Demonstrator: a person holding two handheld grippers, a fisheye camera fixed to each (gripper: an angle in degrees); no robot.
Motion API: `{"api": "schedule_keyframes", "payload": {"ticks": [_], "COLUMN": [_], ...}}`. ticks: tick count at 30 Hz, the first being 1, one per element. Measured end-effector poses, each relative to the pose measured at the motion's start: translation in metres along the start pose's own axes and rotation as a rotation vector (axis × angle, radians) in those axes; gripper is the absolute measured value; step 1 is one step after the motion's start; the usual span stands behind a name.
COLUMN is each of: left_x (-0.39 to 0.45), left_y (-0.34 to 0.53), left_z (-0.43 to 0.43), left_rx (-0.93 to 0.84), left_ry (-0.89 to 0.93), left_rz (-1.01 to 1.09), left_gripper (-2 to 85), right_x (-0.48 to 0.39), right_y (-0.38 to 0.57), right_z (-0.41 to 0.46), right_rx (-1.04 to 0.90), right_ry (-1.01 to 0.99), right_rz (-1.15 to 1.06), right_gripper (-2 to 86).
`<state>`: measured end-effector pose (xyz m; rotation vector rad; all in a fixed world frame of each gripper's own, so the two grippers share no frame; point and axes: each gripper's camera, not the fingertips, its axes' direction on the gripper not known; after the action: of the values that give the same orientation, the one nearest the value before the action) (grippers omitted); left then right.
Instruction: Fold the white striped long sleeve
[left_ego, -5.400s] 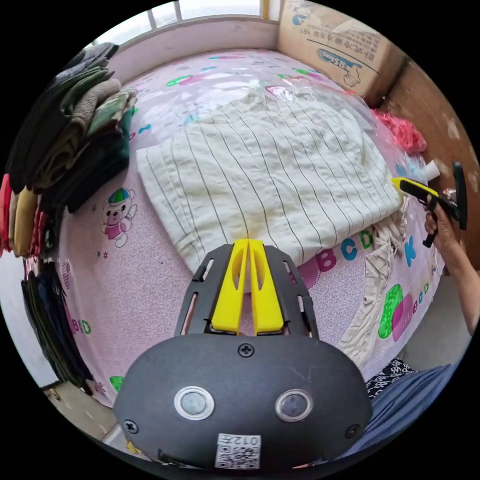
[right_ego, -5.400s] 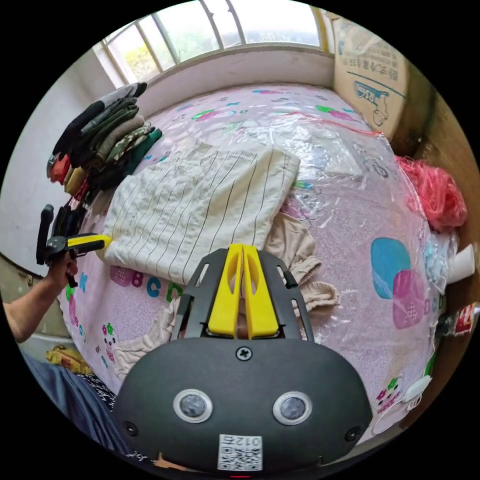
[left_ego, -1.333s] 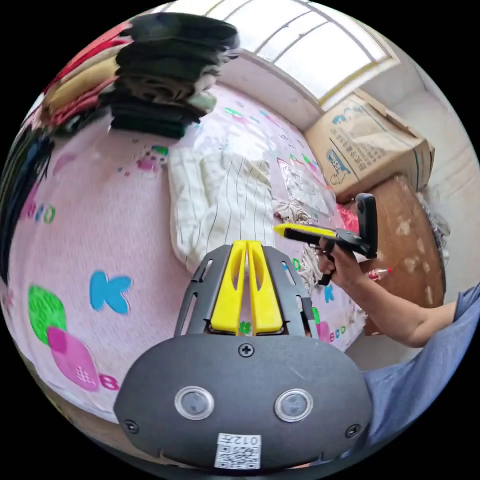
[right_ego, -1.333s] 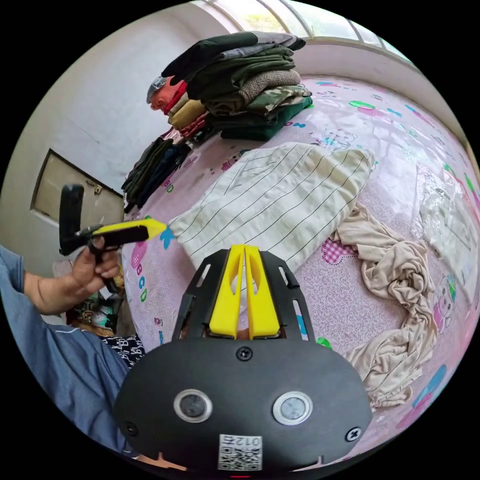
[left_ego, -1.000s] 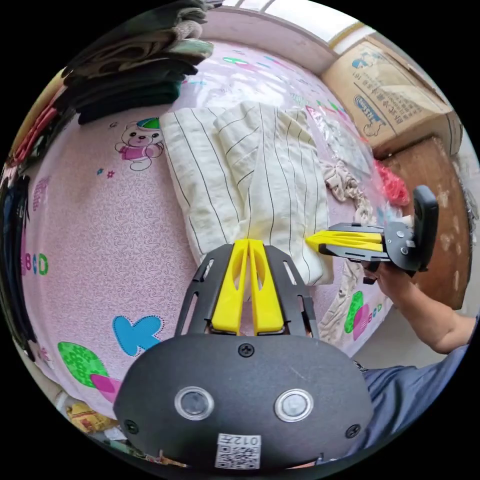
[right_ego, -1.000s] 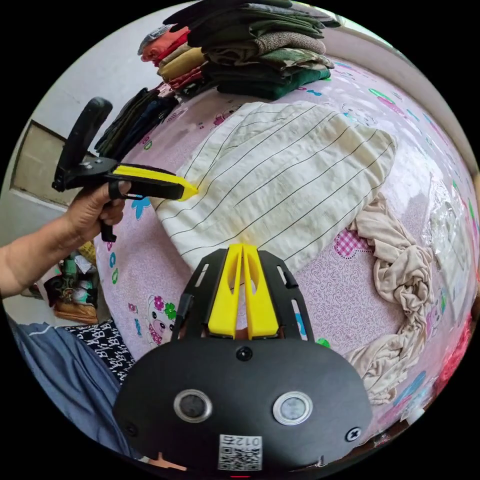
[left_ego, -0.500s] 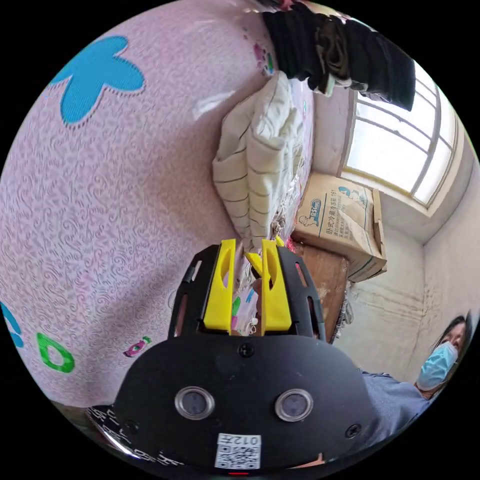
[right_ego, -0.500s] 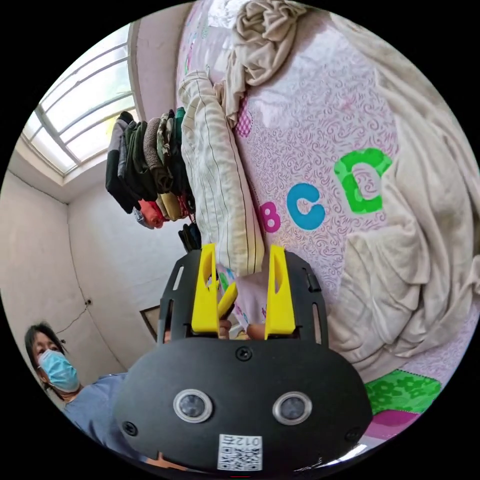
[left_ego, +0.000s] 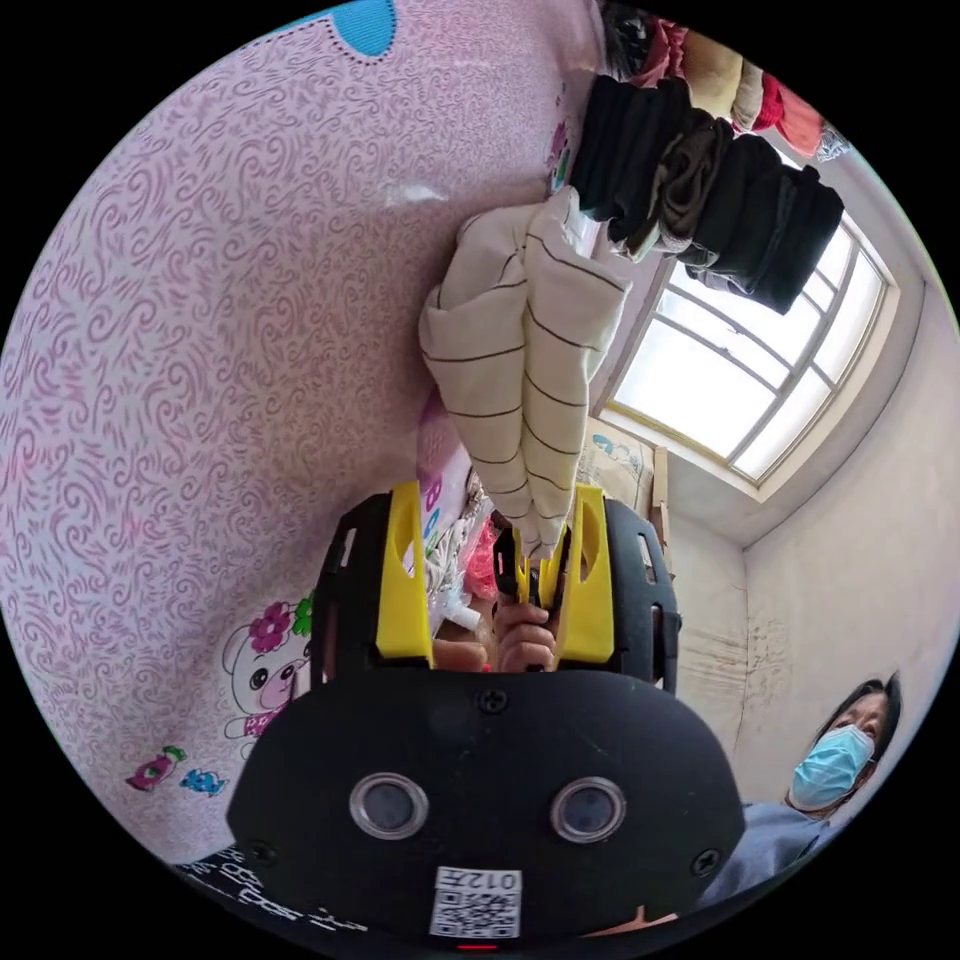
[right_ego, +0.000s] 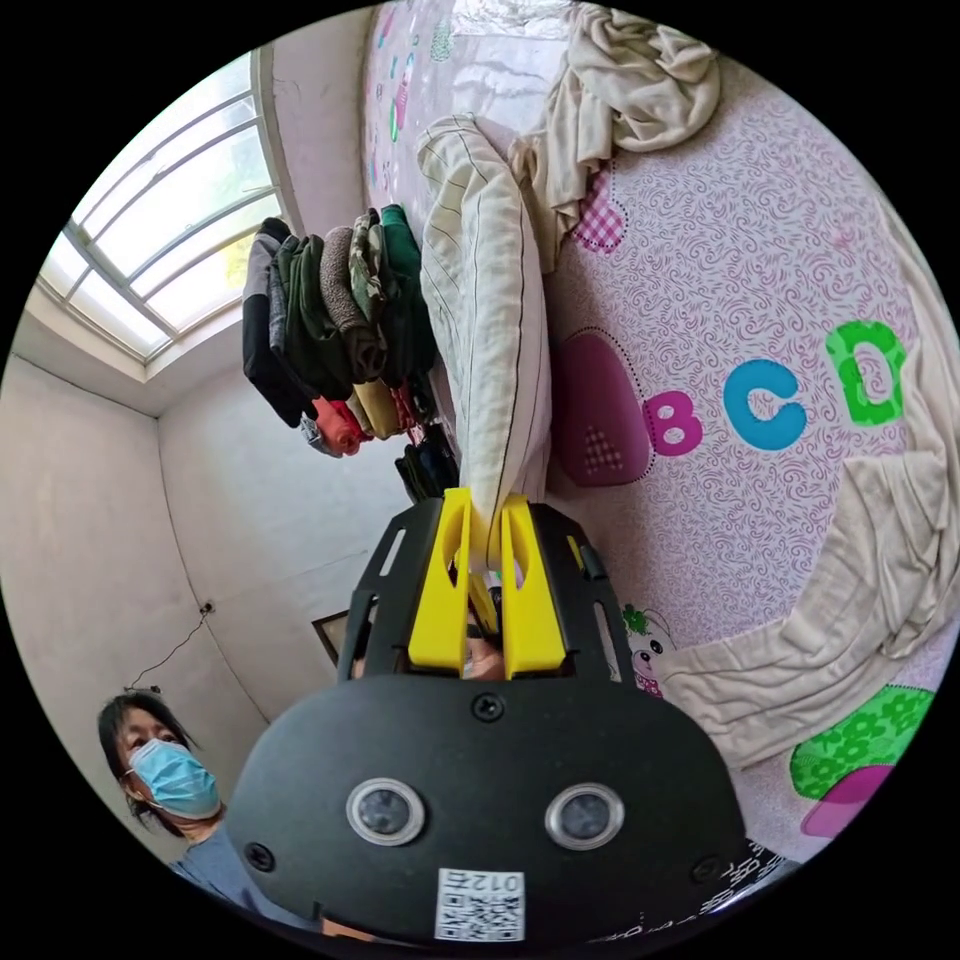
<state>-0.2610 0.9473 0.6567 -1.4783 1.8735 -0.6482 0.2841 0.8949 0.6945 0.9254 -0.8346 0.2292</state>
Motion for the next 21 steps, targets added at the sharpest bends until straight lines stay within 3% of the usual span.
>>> {"api": "schedule_keyframes", "payload": {"ticks": [12,17,21], "left_x": [0.043,0.063,0.083], "left_y": [-0.008,0.001,0.013], "left_z": [0.006,0.004,0.004], "left_rx": [0.067,0.025,-0.016], "left_ry": [0.067,-0.014,0.038], "left_rz": [-0.013,-0.031,-0.057], "left_gripper": [21.8,10.2,7.0], "right_x": [0.043,0.070,0.105], "right_y": [0.006,0.021,0.012], "right_z": [-0.018,-0.017,-0.026], "right_rx": [-0.034,-0.074,-0.088], "right_ry": [0.021,0.067,0.022], "right_rz": [0.004,-0.069,-0.099], "right_gripper": [1.8,4.8,10.1]}}
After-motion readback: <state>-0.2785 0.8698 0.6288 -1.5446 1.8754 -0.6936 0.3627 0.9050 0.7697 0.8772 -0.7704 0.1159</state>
